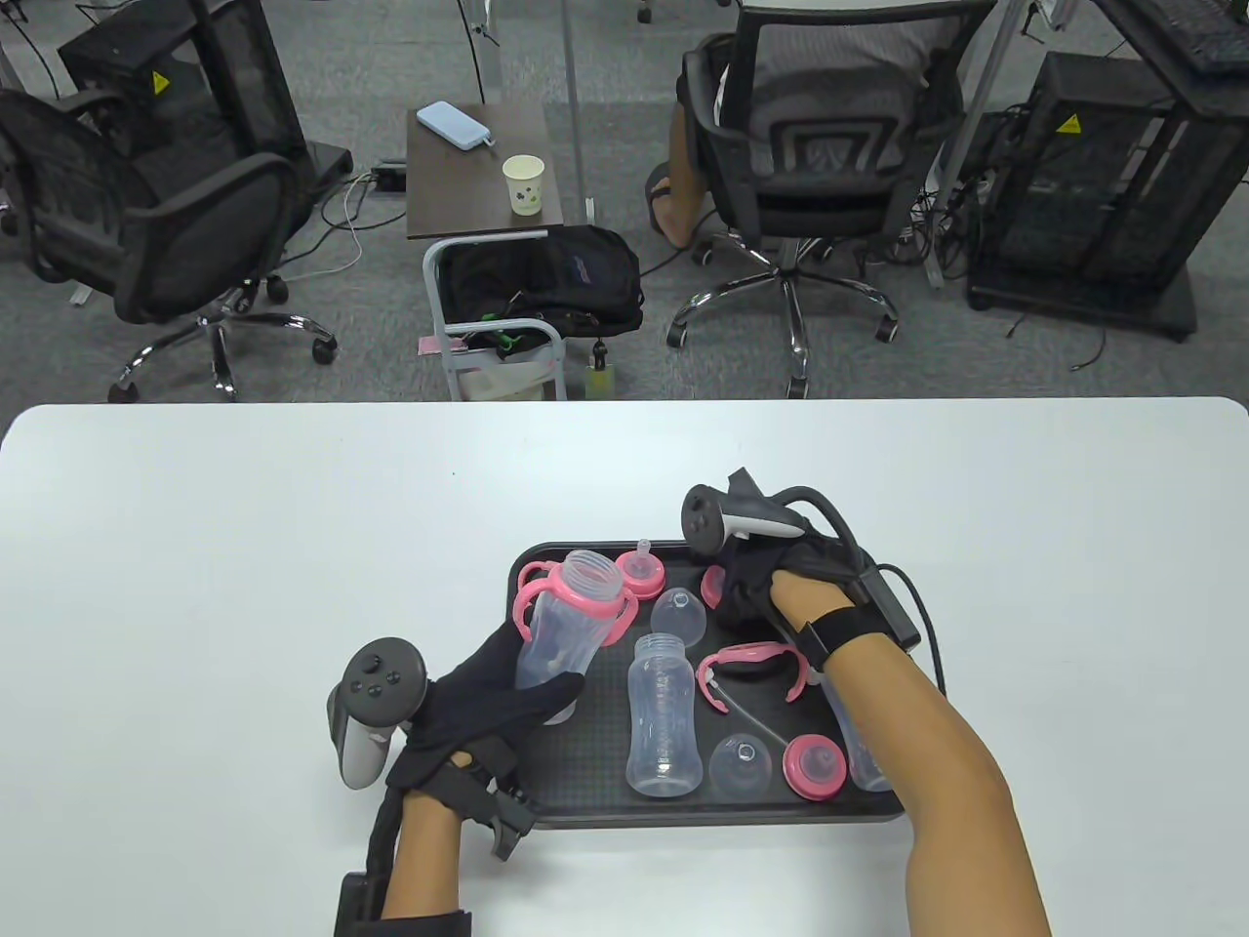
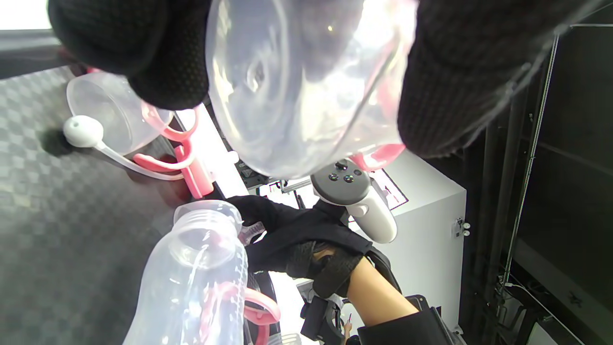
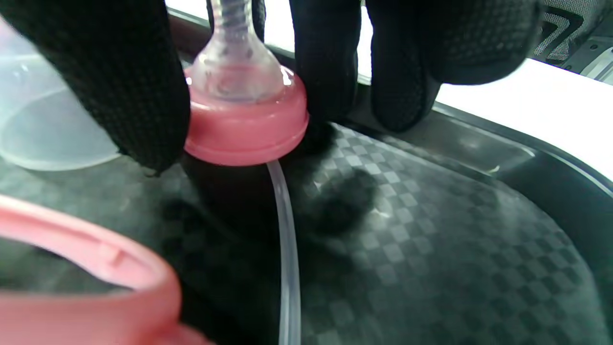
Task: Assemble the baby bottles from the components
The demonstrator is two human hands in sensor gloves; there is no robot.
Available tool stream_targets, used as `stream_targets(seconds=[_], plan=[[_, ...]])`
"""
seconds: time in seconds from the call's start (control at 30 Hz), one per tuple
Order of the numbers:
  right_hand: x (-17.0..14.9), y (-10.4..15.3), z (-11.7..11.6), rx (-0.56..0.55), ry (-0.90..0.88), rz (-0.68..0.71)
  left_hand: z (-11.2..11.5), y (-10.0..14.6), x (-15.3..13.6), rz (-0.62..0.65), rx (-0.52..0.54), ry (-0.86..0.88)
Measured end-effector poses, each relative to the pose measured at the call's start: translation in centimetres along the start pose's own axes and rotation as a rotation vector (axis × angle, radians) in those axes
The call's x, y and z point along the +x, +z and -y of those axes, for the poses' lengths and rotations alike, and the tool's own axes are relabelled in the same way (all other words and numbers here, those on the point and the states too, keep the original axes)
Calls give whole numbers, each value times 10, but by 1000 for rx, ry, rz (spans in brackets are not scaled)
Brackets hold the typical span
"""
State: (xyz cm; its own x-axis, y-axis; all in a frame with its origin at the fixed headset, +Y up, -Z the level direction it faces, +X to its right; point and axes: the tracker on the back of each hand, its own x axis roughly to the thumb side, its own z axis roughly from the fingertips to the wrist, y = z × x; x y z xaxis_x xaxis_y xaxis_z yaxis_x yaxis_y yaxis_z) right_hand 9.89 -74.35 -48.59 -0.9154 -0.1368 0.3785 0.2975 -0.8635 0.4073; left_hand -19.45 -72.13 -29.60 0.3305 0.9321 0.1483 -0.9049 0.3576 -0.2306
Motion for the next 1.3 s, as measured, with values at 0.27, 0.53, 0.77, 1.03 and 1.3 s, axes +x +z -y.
stream_targets(seconds=[0.27,0.53,0.77,1.03,1.3], plan=[[4,-1,-4,-49,48,11,0,0,0,-4,-4,-13],[-10,10,7,-124,31,10,1,-1,0,-2,-7,-7],[-38,43,32,-293,6,-18,2,-1,0,5,-14,-10],[-58,74,54,-340,-22,-78,5,0,3,21,-21,-16],[-64,96,72,-371,-54,-100,7,-1,3,31,-30,-12]])
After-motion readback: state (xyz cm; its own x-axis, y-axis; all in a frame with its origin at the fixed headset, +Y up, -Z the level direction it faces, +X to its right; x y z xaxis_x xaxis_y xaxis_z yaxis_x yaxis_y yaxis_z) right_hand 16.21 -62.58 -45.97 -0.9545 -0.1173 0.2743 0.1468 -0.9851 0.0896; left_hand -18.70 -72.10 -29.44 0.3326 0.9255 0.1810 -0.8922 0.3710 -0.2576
